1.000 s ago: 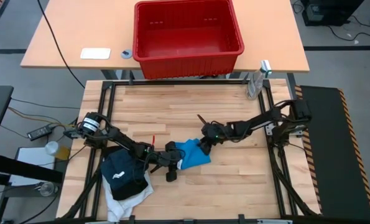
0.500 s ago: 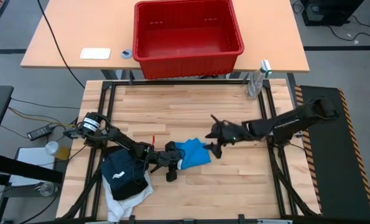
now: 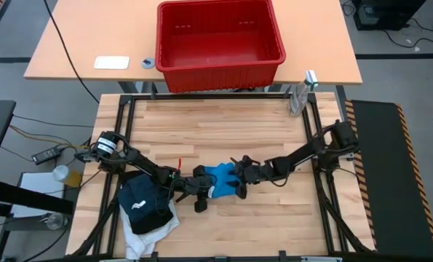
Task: Fold Laundry from Bin
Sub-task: Fold the blue shorts
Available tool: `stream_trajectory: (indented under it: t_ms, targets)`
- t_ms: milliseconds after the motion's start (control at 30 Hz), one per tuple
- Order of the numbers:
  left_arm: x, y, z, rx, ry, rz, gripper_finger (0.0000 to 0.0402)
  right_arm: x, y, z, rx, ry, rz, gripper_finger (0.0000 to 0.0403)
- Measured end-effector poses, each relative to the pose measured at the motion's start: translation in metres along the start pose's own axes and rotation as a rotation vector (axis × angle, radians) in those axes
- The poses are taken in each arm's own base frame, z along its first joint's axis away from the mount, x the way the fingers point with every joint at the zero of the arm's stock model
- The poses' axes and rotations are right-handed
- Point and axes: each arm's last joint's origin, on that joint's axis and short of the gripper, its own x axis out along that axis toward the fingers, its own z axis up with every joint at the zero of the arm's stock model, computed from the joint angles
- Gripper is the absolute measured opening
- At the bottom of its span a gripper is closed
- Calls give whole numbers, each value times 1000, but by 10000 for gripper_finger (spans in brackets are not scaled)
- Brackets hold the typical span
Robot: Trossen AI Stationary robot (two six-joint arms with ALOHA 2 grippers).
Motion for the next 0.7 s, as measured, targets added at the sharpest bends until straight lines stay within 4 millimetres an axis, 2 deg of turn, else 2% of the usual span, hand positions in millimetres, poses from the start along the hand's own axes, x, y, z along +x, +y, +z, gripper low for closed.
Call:
stream_trajectory:
  t_ms: [133,233,367,567,700]
  targets:
    - [-1,1,1,-2,10,7,121,7,-4,-6,34,42,9,216]
    - [-9,0,8,-3,17,-6,121,7,-5,-6,31,50,6,209]
    - [-36,-2,30,0,23,-8,121,8,-6,-7,16,59,3,206]
    - [-89,0,50,0,103,18,121,8,-7,-8,-12,66,0,206]
    - [-103,-2,64,-37,9,1,121,8,-8,-8,-18,64,-8,206]
